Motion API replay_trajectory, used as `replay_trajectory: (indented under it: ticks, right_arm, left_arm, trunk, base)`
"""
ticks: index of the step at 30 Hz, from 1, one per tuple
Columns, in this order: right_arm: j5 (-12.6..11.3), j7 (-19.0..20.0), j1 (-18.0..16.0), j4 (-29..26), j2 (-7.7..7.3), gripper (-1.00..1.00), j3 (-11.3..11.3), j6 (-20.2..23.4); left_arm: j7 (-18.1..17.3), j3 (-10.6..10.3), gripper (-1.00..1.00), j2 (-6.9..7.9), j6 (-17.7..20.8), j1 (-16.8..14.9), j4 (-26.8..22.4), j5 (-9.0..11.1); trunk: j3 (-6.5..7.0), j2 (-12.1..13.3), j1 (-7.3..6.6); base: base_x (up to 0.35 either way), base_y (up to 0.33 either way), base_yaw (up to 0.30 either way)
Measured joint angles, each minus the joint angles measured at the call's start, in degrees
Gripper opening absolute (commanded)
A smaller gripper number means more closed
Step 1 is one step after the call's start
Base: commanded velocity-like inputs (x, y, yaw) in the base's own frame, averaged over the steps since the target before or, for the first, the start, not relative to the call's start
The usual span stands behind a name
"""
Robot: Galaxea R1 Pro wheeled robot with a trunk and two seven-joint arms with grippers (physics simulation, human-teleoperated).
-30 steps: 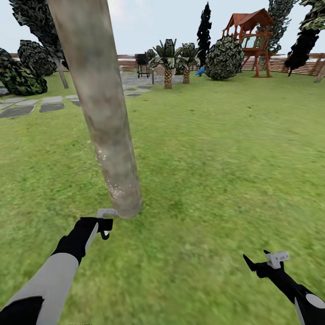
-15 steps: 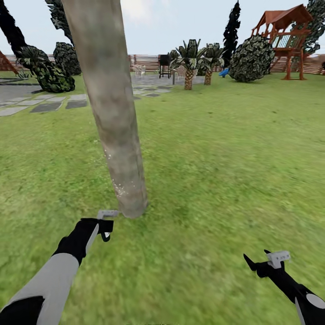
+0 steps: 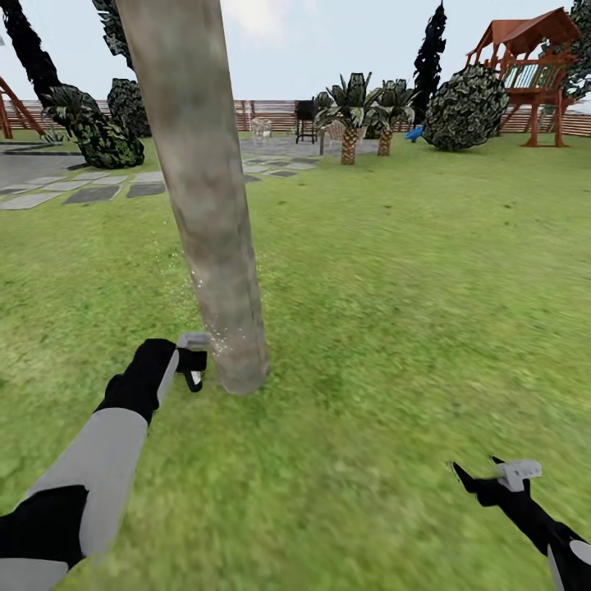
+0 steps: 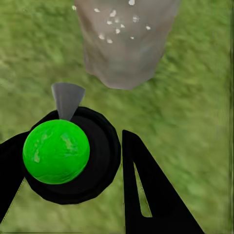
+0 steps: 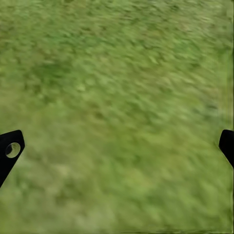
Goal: In the garden, pick up the pesticide atomizer on the floor and spray pesticide onto both trees until each tree trunk is fully covered.
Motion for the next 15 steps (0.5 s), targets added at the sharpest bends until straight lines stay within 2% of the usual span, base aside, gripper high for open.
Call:
replay_trajectory:
  ticks: [2,4,9,11,15]
  right_arm:
    - [0.1,0.02,0.06,0.8,0.15,1.0,-1.83,-0.12]
    - [0.13,0.02,0.07,2.0,0.18,1.0,-2.26,-0.12]
    - [0.34,0.02,0.07,2.69,-0.05,1.0,-2.41,-0.06]
    - [0.36,0.02,0.07,3.08,-0.06,1.0,-2.43,-0.06]
    - [0.44,0.02,0.07,3.31,-0.04,1.0,-2.4,-0.07]
  left_arm:
    - [-1.44,0.0,-1.0,0.03,5.06,-3.74,0.0,0.32]
    - [-4.17,-0.02,-1.0,0.1,6.23,-5.42,-0.05,0.17]
    - [-5.43,-0.15,-1.0,0.45,6.41,-5.11,-0.56,-0.25]
    - [-5.44,-0.17,-1.0,0.46,6.36,-4.98,-0.59,-0.27]
    - [-5.59,-0.2,-1.0,0.49,6.26,-4.88,-0.6,-0.21]
  trunk:
    - [0.0,0.0,0.0]
    - [-0.01,0.0,0.0]
    - [-0.01,0.0,0.01]
    - [0.01,0.0,0.01]
    - [0.1,0.0,0.0]
  base:
    - [0.0,0.0,0.0]
    - [0.0,0.0,0.0]
    - [-0.048,0.0,-0.015]
    - [-0.218,0.0,-0.161]
    - [-0.048,0.0,-0.129]
